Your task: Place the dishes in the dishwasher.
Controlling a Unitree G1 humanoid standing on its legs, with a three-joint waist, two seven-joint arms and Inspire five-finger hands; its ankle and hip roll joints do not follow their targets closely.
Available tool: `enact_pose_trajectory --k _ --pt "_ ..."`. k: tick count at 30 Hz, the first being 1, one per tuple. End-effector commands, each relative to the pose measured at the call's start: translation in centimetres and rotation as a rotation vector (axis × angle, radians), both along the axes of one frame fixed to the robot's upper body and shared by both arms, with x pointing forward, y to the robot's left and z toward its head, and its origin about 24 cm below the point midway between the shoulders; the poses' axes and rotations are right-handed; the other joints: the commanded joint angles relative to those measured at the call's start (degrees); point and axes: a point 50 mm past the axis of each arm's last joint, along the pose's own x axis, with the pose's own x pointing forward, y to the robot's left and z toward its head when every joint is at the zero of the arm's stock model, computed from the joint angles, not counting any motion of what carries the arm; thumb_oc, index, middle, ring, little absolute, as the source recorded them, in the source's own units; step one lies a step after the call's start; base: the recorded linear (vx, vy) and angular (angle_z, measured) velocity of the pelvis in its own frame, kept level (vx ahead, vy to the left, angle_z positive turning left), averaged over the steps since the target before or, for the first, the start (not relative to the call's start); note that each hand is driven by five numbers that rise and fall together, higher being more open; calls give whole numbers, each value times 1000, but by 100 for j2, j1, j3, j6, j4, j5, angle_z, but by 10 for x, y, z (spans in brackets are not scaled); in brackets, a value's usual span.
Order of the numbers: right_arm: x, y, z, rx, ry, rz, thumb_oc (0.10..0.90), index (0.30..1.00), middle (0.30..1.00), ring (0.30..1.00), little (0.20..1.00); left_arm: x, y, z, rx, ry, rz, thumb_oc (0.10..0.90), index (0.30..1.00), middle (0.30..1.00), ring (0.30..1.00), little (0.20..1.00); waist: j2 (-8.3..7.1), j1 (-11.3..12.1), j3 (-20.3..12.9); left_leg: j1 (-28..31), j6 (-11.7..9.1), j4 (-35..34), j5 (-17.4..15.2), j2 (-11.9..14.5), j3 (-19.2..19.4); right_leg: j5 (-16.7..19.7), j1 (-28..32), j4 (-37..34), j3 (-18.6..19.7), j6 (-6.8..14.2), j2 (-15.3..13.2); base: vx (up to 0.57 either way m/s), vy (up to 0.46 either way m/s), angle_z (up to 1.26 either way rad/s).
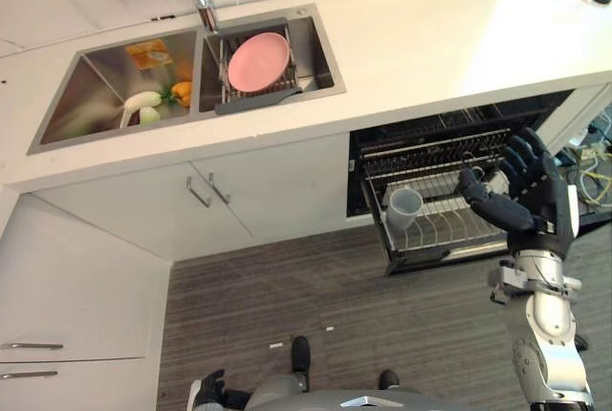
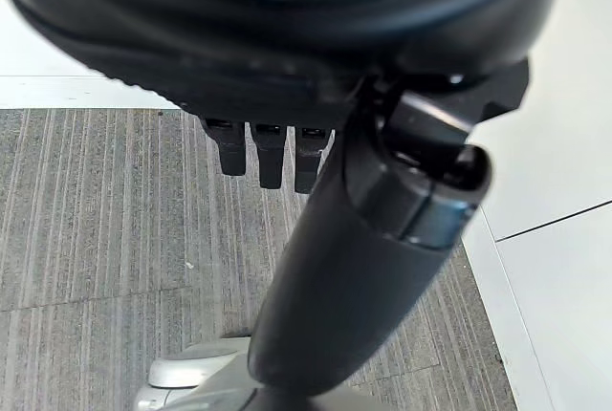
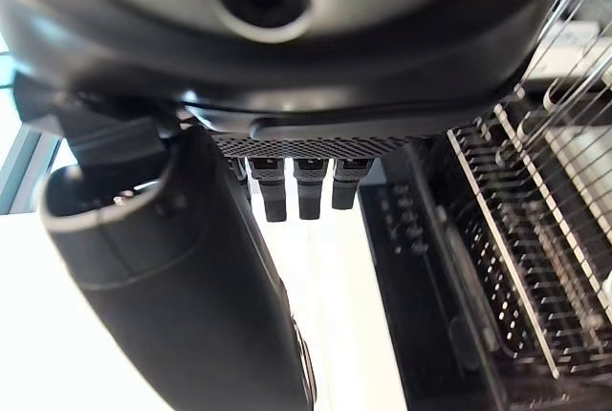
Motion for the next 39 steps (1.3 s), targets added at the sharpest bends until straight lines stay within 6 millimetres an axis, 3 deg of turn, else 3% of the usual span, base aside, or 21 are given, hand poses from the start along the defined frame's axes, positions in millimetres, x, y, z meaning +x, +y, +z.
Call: enact_pose_trajectory --k 1,7,9,11,12,13,15,17,19,22,23,24,25,26,28,30,31,34,35,36,39 --pt "2 23 93 -218 -452 122 800 900 900 900 900 15 12 3 22 -18 23 800 900 900 900 900 -386 274 53 452 -370 33 -382 334 347 398 -518 194 -49 337 -309 41 -77 7" --pt "2 37 110 -310 -524 137 800 900 900 900 900 10 16 2 -44 -40 149 800 900 900 900 900 -238 355 215 462 -418 89 -260 412 227 159 -530 446 -144 229 -199 24 -68 17" --pt "0 44 121 -313 -587 176 800 900 900 900 900 10 19 3 -52 -66 205 800 900 900 900 900 -351 421 457 -47 -475 1221 -454 305 191 49 -558 521 -89 115 -272 -45 -117 7" --pt "-1 45 124 -315 -599 186 800 900 900 900 900 13 19 4 -56 -83 223 800 900 900 900 900 -363 469 557 -255 -543 1566 -450 271 106 30 -525 514 -74 103 -277 34 -51 25" --pt "-2 46 130 -314 -640 179 800 900 900 900 900 17 15 4 -71 -94 234 800 900 900 900 900 -362 603 672 -650 -590 1540 -289 313 106 -64 -297 370 -94 139 -272 101 -29 46" --pt "-2 46 130 -314 -640 179 800 900 900 900 900 17 15 4 -71 -94 234 800 900 900 900 900 -362 603 674 -648 -590 1539 -289 312 106 -64 -294 369 -95 139 -272 335 66 47" --pt "-4 45 134 -331 -666 143 800 900 900 900 900 10 8 0 -79 -40 196 800 900 900 900 900 -426 747 552 -1230 -510 508 158 474 489 -164 114 138 -115 255 -268 415 137 20" --pt "-4 43 134 -346 -659 104 800 900 900 900 900 9 9 0 -72 -27 184 800 900 900 900 900 -496 789 463 -1455 -508 215 365 521 855 -215 296 77 -91 334 -289 301 159 14" --pt "-7 46 135 -360 -672 117 800 900 900 900 900 6 13 1 -59 -28 201 800 900 900 900 900 -513 829 281 -1279 -386 319 536 526 906 -334 402 161 -40 462 -359 307 280 10" --pt "-8 43 131 -357 -639 111 800 900 900 900 900 7 12 1 -64 -36 186 800 900 900 900 900 -632 819 135 -1100 -227 219 443 323 960 -272 376 430 -14 551 -609 277 259 -36" --pt "-7 41 127 -374 -617 77 800 900 900 900 900 6 15 1 -55 -30 189 800 900 900 900 900 -735 799 73 -961 -124 151 301 192 1033 -119 266 757 47 611 -764 164 211 -13" --pt "-6 41 125 -372 -610 64 800 900 900 900 900 8 18 2 -49 -35 190 800 900 900 900 900 -783 767 46 -821 -16 111 179 105 1074 143 70 1094 111 642 -902 297 415 -18" --pt "-4 39 124 -345 -614 22 800 900 900 900 900 15 25 5 -23 -50 177 800 900 900 900 900 -809 659 51 -568 134 43 27 -52 1072 664 -267 1767 380 702 -965 280 387 -18" --pt "-4 40 124 -347 -623 7 800 900 900 900 900 20 28 7 -14 -69 164 800 900 900 900 900 -783 581 82 -414 203 34 -86 -133 969 784 -441 2186 524 688 -955 320 425 -11" --pt "-5 35 127 -341 -638 -36 800 900 900 900 900 27 32 9 -6 -84 130 800 900 900 900 900 -682 482 109 -202 323 33 -263 -205 810 878 -709 2762 828 597 -677 255 284 26" --pt "-6 29 123 -305 -630 -67 800 900 900 900 900 37 36 13 8 -104 77 800 900 900 900 900 -584 187 206 111 395 33 -476 -282 541 379 -1308 3222 1295 418 56 290 245 45" --pt "-6 29 122 -293 -629 -60 800 900 900 900 900 39 37 13 9 -105 68 800 900 900 900 900 -518 147 227 166 395 33 -473 -248 481 267 -1541 3120 1290 347 220 244 151 35" --pt "-5 30 120 -260 -631 -40 800 900 900 900 900 43 42 15 31 -113 68 800 900 900 900 900 -538 122 277 277 329 33 -551 -212 393 95 -1646 2505 981 252 113 166 -17 26" --pt "-4 31 120 -255 -634 -27 800 900 900 900 900 44 43 16 33 -119 84 800 900 900 900 900 -577 132 293 346 305 33 -590 -208 359 173 -1672 2061 819 266 35 212 -104 21" --pt "-4 29 119 -247 -630 -36 800 900 900 900 900 46 43 16 35 -124 85 800 900 900 900 900 -644 88 273 455 297 33 -664 -235 261 328 -1695 1490 914 342 20 266 -114 33" --pt "-5 26 115 -207 -620 -41 800 900 900 900 900 46 37 15 41 -116 32 800 900 900 900 900 -722 112 200 627 301 33 -762 -282 212 479 -1386 1066 935 419 -86 160 -68 34"
